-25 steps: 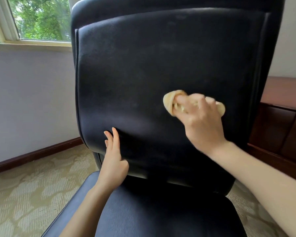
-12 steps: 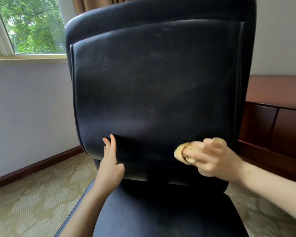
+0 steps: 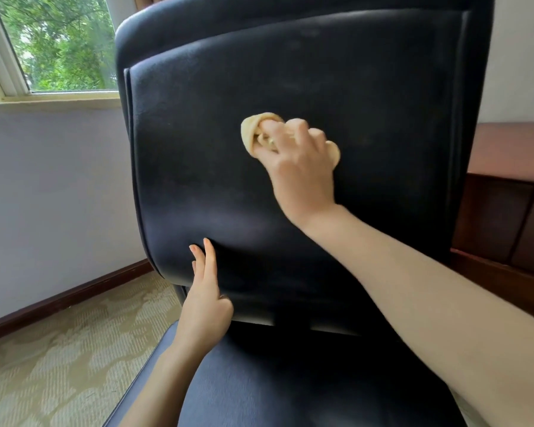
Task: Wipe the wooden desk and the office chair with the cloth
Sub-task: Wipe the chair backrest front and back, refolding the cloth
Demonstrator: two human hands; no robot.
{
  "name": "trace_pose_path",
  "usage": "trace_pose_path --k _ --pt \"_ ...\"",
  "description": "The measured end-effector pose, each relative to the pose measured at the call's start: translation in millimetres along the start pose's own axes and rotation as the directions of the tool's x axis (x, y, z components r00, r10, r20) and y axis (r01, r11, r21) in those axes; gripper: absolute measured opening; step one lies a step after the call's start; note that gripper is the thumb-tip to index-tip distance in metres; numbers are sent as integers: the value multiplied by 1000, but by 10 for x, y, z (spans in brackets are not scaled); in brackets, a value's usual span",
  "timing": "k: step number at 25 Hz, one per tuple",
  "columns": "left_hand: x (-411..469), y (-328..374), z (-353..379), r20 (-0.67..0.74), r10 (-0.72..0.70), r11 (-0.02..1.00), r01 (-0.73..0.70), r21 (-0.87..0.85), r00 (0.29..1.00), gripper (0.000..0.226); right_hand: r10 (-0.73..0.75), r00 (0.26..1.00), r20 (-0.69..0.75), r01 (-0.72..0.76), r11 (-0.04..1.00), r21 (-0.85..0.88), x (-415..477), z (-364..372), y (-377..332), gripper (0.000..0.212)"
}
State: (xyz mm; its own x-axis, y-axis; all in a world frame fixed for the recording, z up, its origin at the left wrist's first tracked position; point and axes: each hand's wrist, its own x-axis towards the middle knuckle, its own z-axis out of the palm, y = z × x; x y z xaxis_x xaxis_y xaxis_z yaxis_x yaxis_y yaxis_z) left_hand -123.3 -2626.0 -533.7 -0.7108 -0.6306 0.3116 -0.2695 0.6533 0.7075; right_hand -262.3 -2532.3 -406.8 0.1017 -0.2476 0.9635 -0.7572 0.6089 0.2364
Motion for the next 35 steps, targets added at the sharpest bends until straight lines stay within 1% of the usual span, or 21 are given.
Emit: trace_pose_path --k 2,4,6,8,10,11,13,15,17,18,20,21,23,25,26,28,29,31,33,34,35 --pt "16 -14 39 0 -13 1000 13 20 1000 102 -97 991 -93 95 995 -27 -247 74 -166 18" --pt "40 -44 71 6 -16 997 16 69 1000 102 -270 963 -9 269 961 -63 -687 123 -263 16" --pt "61 -80 75 7 -2 990 1 144 1000 102 -442 889 121 438 897 54 -1198 130 -243 23" --pt "61 -109 69 13 5 979 -8 203 1000 102 -575 768 283 555 817 155 -1680 27 -61 24" --pt "56 -117 70 12 7 972 -10 235 1000 102 -660 599 454 669 724 169 -2026 -159 253 27" --pt "58 -116 80 7 13 970 -14 241 1000 102 -673 518 528 707 685 180 -2134 -284 433 25" --pt "77 -98 108 -8 24 972 -22 236 1000 101 -687 411 600 750 628 206 -2246 -503 765 21" --pt "82 -53 157 -5 25 978 -23 210 1000 99 -666 358 655 773 605 192 -2267 -696 1018 21" --pt "72 -19 194 -16 14 981 -11 193 1000 98 -643 419 641 714 670 205 -2214 -844 1209 17" --pt "68 -5 208 -24 6 983 -1 185 1000 98 -660 454 599 721 667 189 -2161 -924 1282 17" --pt "59 7 226 -22 5 986 -1 164 1000 98 -721 422 549 826 555 95 -1986 -1081 1401 28" --pt "59 14 240 -22 3 988 0 155 1000 97 -719 443 536 832 552 52 -1854 -1157 1429 28" --pt "60 28 252 -44 -5 985 12 171 999 96 -632 574 521 731 682 23 -1525 -1225 1457 21" --pt "30 81 275 -97 -11 967 35 253 995 95 -471 747 469 533 846 0 -1150 -1232 1480 22" --pt "1 132 299 -135 -24 953 63 296 991 95 -422 814 398 469 883 -24 -958 -1225 1493 25" --pt "-62 288 357 -196 -18 926 91 367 980 95 -356 904 235 386 918 -95 -611 -1184 1517 29" --pt "-93 391 394 -208 37 913 52 405 977 96 -316 934 165 338 932 -132 -460 -1159 1539 28" --pt "-113 619 484 -188 232 884 -126 451 954 98 -236 968 86 248 949 -196 -231 -1060 1573 29" --pt "-102 864 576 -129 402 846 -314 431 907 104 -48 989 140 82 966 -244 -124 -951 1573 36" --pt "-88 972 626 -88 465 818 -389 423 881 109 50 987 151 -13 973 -232 -135 -903 1547 40" --pt "-71 1063 675 -42 502 790 -439 428 864 115 124 986 111 -102 977 -187 -176 -863 1484 42"
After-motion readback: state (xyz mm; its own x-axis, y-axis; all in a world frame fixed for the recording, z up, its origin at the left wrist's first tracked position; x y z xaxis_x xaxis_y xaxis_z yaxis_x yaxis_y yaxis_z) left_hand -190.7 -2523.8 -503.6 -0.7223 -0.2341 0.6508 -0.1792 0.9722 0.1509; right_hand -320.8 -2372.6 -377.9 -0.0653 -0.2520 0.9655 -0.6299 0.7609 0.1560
